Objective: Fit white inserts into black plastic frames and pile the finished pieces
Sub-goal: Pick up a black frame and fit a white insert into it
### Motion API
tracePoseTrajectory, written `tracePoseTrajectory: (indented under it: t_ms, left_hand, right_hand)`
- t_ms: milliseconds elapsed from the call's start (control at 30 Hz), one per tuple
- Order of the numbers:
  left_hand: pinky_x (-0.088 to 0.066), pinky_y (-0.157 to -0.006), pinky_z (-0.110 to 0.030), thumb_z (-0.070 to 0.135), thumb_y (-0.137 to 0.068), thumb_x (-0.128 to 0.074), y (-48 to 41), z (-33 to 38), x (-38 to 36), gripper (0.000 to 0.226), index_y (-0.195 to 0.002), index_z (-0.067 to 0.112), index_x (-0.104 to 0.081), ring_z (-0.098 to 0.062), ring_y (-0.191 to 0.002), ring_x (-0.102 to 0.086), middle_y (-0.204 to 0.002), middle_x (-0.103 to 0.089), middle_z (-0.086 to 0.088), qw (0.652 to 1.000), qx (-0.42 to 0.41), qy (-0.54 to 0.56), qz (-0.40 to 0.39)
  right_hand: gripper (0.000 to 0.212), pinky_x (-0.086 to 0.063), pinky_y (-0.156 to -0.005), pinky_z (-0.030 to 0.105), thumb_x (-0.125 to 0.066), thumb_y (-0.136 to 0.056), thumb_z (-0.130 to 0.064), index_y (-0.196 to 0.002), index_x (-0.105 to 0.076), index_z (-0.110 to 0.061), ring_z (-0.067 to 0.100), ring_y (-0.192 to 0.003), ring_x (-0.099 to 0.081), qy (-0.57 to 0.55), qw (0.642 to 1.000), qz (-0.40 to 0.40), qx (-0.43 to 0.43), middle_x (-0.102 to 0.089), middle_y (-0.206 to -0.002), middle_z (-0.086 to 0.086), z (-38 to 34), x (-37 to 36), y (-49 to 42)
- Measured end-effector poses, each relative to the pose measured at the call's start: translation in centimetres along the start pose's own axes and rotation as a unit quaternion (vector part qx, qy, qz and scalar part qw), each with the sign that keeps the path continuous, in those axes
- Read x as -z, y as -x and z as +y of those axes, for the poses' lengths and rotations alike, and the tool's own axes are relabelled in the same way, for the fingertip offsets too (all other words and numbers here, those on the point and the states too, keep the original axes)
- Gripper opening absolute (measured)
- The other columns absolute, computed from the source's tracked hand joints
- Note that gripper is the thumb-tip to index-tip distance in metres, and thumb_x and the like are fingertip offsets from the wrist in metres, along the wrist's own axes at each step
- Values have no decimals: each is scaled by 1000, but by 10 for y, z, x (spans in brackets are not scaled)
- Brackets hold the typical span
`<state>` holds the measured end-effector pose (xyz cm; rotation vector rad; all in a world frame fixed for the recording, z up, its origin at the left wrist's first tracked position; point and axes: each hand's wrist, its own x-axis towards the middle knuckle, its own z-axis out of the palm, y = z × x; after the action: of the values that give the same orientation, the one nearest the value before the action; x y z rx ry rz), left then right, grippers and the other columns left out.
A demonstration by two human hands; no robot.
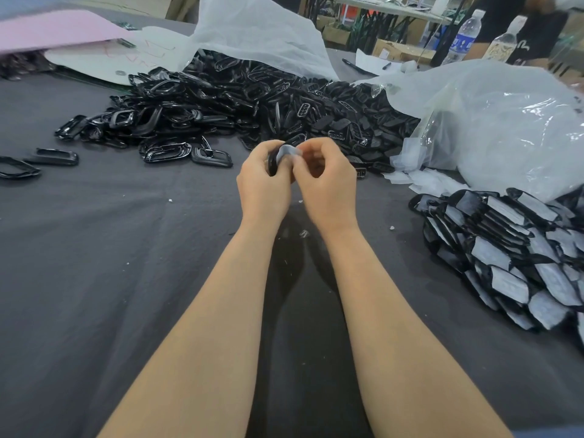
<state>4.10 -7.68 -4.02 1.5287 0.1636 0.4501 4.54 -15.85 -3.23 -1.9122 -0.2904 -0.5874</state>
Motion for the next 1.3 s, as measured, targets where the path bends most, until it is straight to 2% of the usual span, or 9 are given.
tracePoseTrajectory:
  t_ms: [167,300,433,567,733,933,1067,1200,1300]
  left_hand:
    - [-56,-88,-42,6,-93,-57,-1,0,0,24,-88,30,-59,-21,-89,-69,-92,-71,-5,1000,-4,5,-3]
    - [-56,-88,-40,6,-93,-56,1,-1,-3,18,-95,22,-63,-17,-90,-68,-92,-70,0,998,-35,-28,-34]
    - [-56,-87,-39,7,-93,-58,2,-1,-4,18,-96,24,-63,-13,-90,-68,-90,-69,6,996,-50,-40,-54]
    - [-56,-89,-42,5,-93,-57,0,-2,-4,16,-100,18,-64,-19,-93,-69,-96,-71,-3,995,-45,-36,-76]
    - [-58,-84,-33,4,-93,-57,-2,-2,-3,21,-98,24,-64,-17,-92,-70,-96,-71,-2,994,2,-6,-106]
    - [-58,-74,-21,1,-93,-57,1,0,-2,20,-99,20,-62,-6,-78,-68,-88,-68,2,991,38,31,-123]
    - [-58,-75,-21,1,-94,-56,2,1,-3,20,-101,18,-62,-11,-82,-68,-88,-68,2,990,45,20,-131]
    - [-59,-77,-26,5,-94,-57,3,2,-2,20,-91,24,-62,-17,-83,-72,-92,-71,-7,990,52,45,-125]
    - [-58,-67,-21,9,-97,-55,4,2,-2,17,-89,22,-61,-11,-73,-72,-89,-71,-8,989,52,67,-119]
  right_hand:
    - [6,-45,-69,11,-60,-88,-4,-89,-63,-9,10,-76,-58,19,1000,10,-10,-65,-86,2,3,2,-2]
    - [4,-50,-72,19,-60,-90,-6,-91,-64,-7,14,-78,-62,8,998,45,-43,-65,-84,1,4,5,-6]
    - [3,-43,-67,7,-62,-90,-7,-88,-62,-10,2,-69,-56,9,996,62,-63,-61,-77,-7,7,7,-8]
    - [10,-43,-65,7,-64,-88,-7,-90,-55,-12,0,-69,-53,-42,990,59,-121,-56,-78,-9,10,10,-11]
    - [13,-50,-68,23,-58,-92,-2,-104,-57,-4,16,-73,-60,-260,927,-15,-270,-64,-89,10,15,18,-18]
    - [8,-48,-57,17,-57,-92,0,-90,-59,-8,11,-65,-54,-381,848,-34,-368,-61,-81,8,22,24,-21]
    - [8,-50,-61,22,-56,-92,-2,-89,-58,-9,12,-65,-60,-313,886,-27,-341,-64,-81,7,23,21,-21]
    - [7,-50,-80,32,-59,-91,-6,-88,-60,-11,21,-87,-60,-203,932,-21,-299,-64,-94,12,24,16,-20]
    - [11,-47,-76,29,-61,-91,-8,-83,-59,-16,20,-87,-58,-179,941,-19,-286,-63,-92,9,24,16,-19]
